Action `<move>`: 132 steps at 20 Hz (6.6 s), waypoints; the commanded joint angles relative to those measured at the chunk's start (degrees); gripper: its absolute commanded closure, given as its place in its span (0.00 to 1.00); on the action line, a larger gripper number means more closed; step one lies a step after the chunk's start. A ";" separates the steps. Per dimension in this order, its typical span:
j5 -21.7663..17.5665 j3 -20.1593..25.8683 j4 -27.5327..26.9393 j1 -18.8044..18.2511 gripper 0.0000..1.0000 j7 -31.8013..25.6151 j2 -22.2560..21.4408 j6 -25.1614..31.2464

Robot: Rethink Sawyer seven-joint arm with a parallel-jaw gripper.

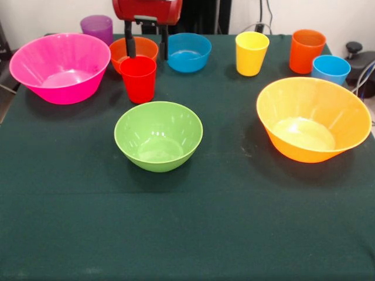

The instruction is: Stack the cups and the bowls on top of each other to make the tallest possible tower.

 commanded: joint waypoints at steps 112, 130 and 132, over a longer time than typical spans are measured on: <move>-6.60 -1.86 15.19 -0.48 0.00 4.13 1.92 -11.41; -8.46 -5.49 10.97 1.75 0.00 4.51 10.46 -19.19; -8.62 -5.88 10.23 1.84 0.00 4.21 11.57 -20.02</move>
